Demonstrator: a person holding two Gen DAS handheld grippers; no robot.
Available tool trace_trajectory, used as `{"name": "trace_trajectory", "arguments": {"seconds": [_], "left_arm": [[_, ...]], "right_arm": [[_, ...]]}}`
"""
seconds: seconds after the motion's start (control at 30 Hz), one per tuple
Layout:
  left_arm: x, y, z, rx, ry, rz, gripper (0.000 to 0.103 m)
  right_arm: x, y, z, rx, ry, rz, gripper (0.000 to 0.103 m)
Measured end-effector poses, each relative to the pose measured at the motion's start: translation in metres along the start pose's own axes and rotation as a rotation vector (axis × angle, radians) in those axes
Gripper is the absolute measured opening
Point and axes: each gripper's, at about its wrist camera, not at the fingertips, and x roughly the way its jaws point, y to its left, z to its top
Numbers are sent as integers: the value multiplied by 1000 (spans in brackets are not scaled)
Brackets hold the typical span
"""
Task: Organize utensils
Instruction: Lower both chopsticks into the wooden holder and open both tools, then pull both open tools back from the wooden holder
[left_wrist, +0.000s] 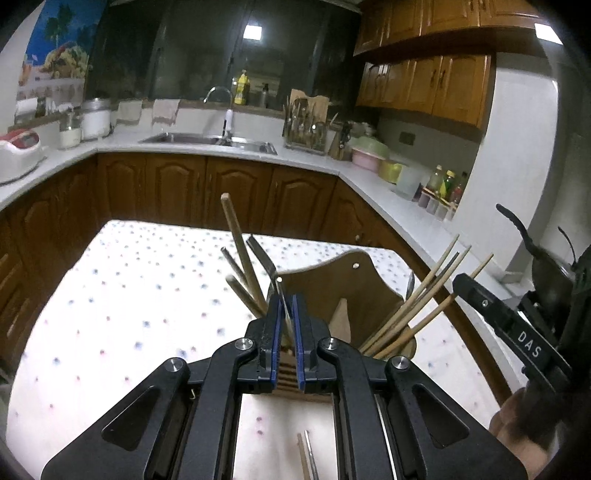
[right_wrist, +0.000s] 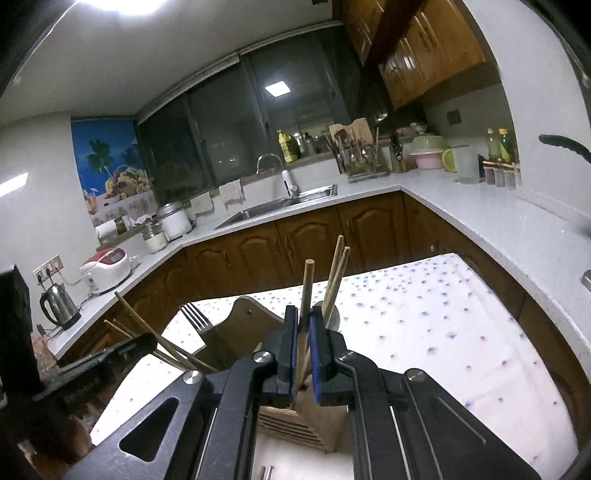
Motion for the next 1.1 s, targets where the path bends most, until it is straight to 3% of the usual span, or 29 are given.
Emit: {"name": "trace_trajectory", "arguments": {"seconds": [0.33, 0.43, 0.53, 0.6, 0.67, 0.7, 0.77, 0.87, 1.1], "left_arm": [[-1, 3, 0, -5, 5, -9, 6], [-4, 5, 1, -16, 9, -17, 6], [-11, 6, 3, -26, 4, -28, 14], [-19, 6, 5, -33, -10, -42, 28], [-31, 4, 7, -38, -37, -51, 39], [-36, 3, 6, -39, -50, -51, 43], [-50, 2, 5, -38, -87, -30, 60], [-67, 4, 0, -47, -121, -19, 65], [-95, 19, -23, -77, -142, 23, 79]], "right_arm": [[1, 0, 2, 5, 3, 1, 6], [1, -1, 2, 9, 6, 3, 11], [-1, -4, 1, 25, -3, 7, 14], [-6, -6, 1, 38, -17, 6, 25], [-14, -8, 2, 56, -37, 8, 42], [-17, -9, 2, 62, -48, 9, 44], [-25, -9, 2, 73, -71, 8, 56], [-36, -10, 0, 86, -95, 16, 78], [-57, -11, -18, 109, -107, 25, 90]]}}
